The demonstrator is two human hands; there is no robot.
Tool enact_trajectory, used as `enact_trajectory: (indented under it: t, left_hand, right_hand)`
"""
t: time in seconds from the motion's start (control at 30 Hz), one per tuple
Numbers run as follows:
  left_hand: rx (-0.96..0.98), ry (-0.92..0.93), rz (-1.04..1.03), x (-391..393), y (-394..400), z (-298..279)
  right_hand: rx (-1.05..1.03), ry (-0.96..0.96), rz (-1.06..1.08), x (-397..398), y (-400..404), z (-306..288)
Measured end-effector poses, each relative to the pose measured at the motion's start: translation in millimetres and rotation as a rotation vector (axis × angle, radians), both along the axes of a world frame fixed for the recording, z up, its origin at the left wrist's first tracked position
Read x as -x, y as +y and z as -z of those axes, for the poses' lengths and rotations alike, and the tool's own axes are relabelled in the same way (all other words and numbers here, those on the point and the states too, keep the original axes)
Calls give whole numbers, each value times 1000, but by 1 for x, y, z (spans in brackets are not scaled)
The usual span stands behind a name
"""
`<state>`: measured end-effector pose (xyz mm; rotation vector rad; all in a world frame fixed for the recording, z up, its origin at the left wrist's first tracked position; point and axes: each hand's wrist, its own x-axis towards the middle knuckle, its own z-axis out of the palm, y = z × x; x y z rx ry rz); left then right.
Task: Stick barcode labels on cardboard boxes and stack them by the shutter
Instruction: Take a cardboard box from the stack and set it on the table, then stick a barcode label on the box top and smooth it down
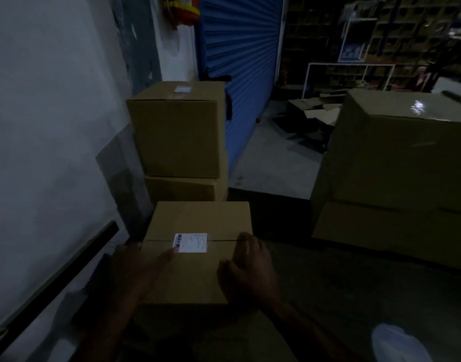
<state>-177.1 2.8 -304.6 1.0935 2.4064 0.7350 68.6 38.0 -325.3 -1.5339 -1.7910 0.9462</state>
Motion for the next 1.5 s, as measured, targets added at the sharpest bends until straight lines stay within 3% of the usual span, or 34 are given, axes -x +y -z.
enact_trajectory:
  t: [0.13, 0.4, 0.63, 0.77, 0.9, 1.1, 1.27, 1.4, 1.5]
  left_hand:
    - [36, -37, 28, -76, -8, -9]
    - [-51, -103, 280, -229, -13, -3]
    - [-26, -259, 484, -368, -1, 8]
    - [-33, -258, 612, -435, 6, 10]
    - [-21, -252, 690, -488, 14, 18]
    - [-1, -422, 839, -550, 25, 34]
    - [-132, -423, 924, -590, 30, 45]
    - [-95, -355, 1021, -613, 51, 46]
    - [-94, -402, 1110, -628, 66, 45]
  right_hand:
    - [-7, -8, 103, -76, -33, -4]
    - [-1, -3, 282, -236, -87, -10]
    - [37, -54, 529, -358, -120, -9]
    - [38, -71, 641, -414, -130, -9]
    - [19, -143, 765, -457, -132, -9]
    - [33, -282, 959, -506, -134, -3]
    - [26, -414, 1087, -530, -128, 3]
    - [-120, -658, 1058, -536, -121, 7]
    - [-199, -724, 959, -542, -117, 8]
